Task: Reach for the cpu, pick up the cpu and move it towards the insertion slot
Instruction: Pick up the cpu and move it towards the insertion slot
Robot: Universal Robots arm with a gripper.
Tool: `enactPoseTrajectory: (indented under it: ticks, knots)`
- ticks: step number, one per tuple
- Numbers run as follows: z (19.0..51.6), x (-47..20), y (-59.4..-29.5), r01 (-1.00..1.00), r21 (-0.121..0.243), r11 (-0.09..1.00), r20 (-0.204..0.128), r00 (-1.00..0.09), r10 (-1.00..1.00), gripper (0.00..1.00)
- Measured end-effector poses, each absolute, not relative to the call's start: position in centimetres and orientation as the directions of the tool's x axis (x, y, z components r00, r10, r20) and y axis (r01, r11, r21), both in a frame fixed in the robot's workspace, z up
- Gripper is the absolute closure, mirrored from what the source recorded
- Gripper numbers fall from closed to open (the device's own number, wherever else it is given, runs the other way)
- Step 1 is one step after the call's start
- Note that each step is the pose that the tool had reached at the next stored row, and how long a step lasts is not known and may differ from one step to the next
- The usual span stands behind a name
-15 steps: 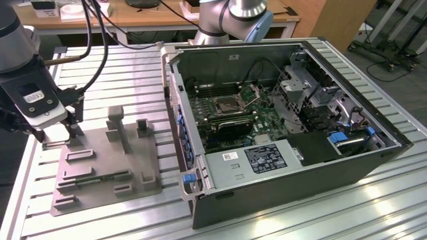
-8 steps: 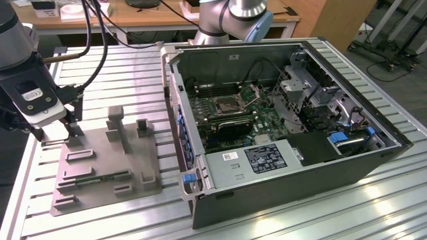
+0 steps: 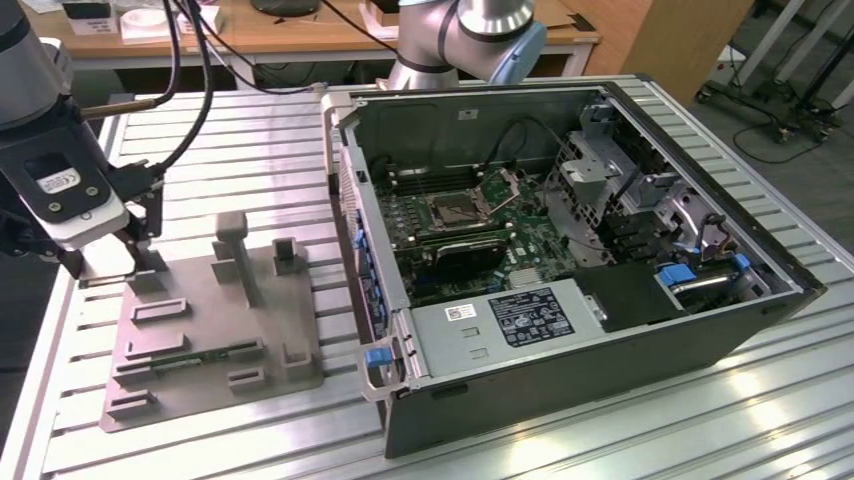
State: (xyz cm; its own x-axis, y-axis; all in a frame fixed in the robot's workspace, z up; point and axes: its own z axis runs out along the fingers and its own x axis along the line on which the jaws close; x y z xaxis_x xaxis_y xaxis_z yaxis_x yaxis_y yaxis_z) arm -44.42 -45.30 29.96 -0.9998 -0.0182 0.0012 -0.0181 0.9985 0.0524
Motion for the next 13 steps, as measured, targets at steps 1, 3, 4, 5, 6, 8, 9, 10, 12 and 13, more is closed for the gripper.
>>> enactPoseTrajectory:
  ticks: [1, 3, 4, 5, 6, 8, 9, 10, 12, 13]
  knots:
    - [30.01, -44.42, -45.30, -0.018, 0.052, 0.998, 0.001, -1.000, -0.018, 0.45]
    - [30.09, -44.42, -45.30, -0.018, 0.052, 0.998, 0.001, -1.000, -0.018, 0.45]
    - [30.15, -44.42, -45.30, -0.018, 0.052, 0.998, 0.001, -1.000, -0.018, 0.45]
    - [30.19, -44.42, -45.30, -0.018, 0.052, 0.998, 0.001, -1.000, -0.018, 0.45]
    - [30.20, -44.42, -45.30, -0.018, 0.053, 0.998, 0.001, -1.000, -0.018, 0.45]
    - [30.22, -44.42, -45.30, -0.018, 0.053, 0.998, 0.001, -1.000, -0.018, 0.45]
    - [30.24, -44.42, -45.30, -0.018, 0.052, 0.998, 0.001, -1.000, -0.018, 0.45]
    - [30.24, -44.42, -45.30, -0.018, 0.052, 0.998, 0.001, -1.000, -0.018, 0.45]
    - [30.25, -44.42, -45.30, -0.018, 0.052, 0.998, 0.001, -1.000, -0.018, 0.45]
    - [30.28, -44.42, -45.30, -0.018, 0.052, 0.998, 0.001, -1.000, -0.018, 0.45]
